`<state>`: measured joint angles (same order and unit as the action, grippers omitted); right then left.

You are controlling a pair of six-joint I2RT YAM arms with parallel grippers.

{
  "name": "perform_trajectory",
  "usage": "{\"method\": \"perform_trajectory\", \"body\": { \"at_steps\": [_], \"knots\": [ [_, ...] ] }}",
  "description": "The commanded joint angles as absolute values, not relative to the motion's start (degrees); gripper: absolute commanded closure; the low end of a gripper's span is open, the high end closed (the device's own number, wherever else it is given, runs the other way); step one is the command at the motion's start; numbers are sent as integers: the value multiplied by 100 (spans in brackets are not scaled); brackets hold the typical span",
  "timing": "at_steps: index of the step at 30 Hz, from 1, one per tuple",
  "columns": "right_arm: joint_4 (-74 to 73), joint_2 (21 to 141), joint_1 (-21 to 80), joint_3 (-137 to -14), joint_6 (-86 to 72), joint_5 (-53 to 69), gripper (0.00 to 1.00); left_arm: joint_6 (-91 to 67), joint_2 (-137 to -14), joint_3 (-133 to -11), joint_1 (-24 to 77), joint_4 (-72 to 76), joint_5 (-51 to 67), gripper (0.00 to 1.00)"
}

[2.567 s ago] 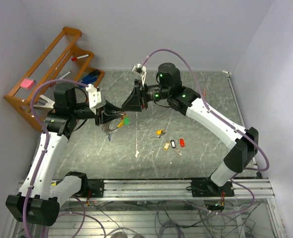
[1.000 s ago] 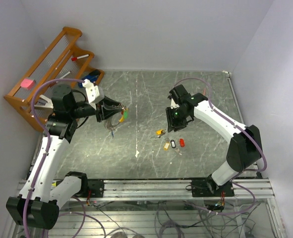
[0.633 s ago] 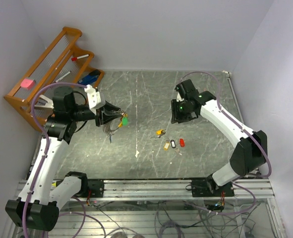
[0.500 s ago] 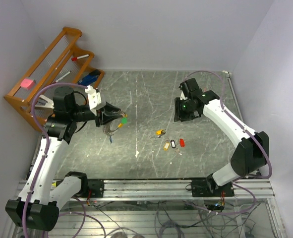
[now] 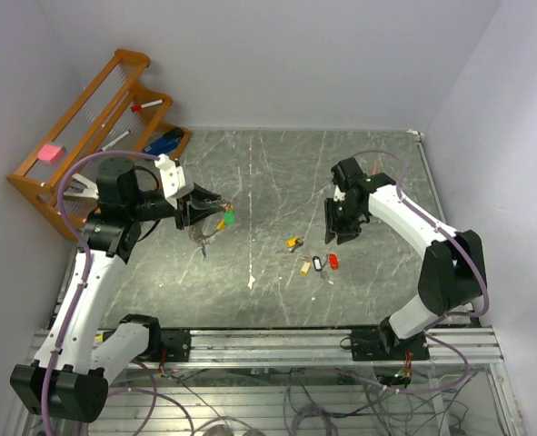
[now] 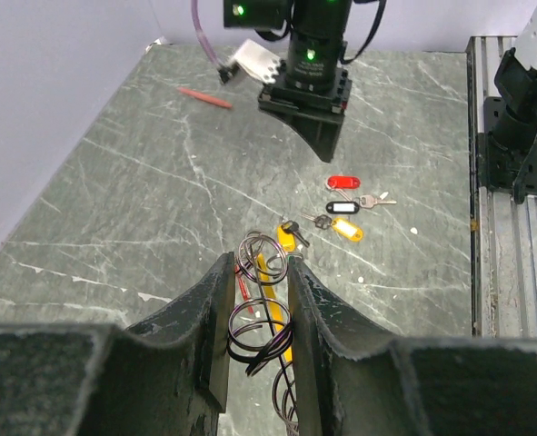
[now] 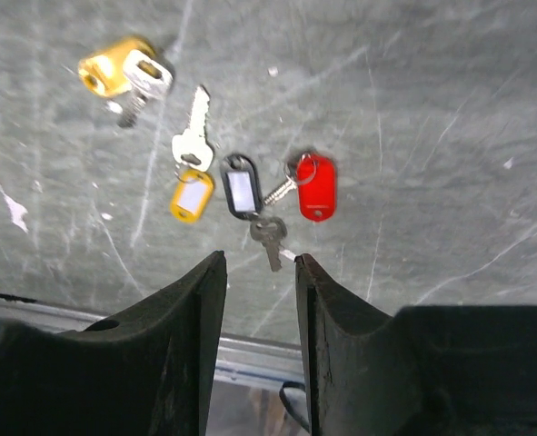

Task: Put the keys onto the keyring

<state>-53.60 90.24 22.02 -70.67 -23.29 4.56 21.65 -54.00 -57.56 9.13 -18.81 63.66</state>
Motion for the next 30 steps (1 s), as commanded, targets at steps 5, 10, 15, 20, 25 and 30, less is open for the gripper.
{"method": "perform_trajectory", "body": {
  "at_steps": [5,10,15,20,25,30],
  "knots": [
    [-5501,9155,2162,-6862,-2360,600,64,2129,-5330,-5720,940,-1564,6298,93],
    [-5414,9292,2158,-6737,-2363,745,68,1926,-5308,-5641,940,-1330,6277,93],
    [-5290,9296,2162,-6721,-2388,748,69,1940,-5295,-5598,940,-1342,6295,93],
    [-5271,9412,2163,-6804,-2334,827,69,1966,-5317,-5566,940,-1323,6311,93],
    [-5251,9461,2162,-6829,-2287,825,70,1862,-5326,-5448,940,-1169,6347,93],
    [-5146,9598,2162,-6773,-2285,886,70,1878,-5364,-5452,943,-1158,6347,93]
  ]
}}
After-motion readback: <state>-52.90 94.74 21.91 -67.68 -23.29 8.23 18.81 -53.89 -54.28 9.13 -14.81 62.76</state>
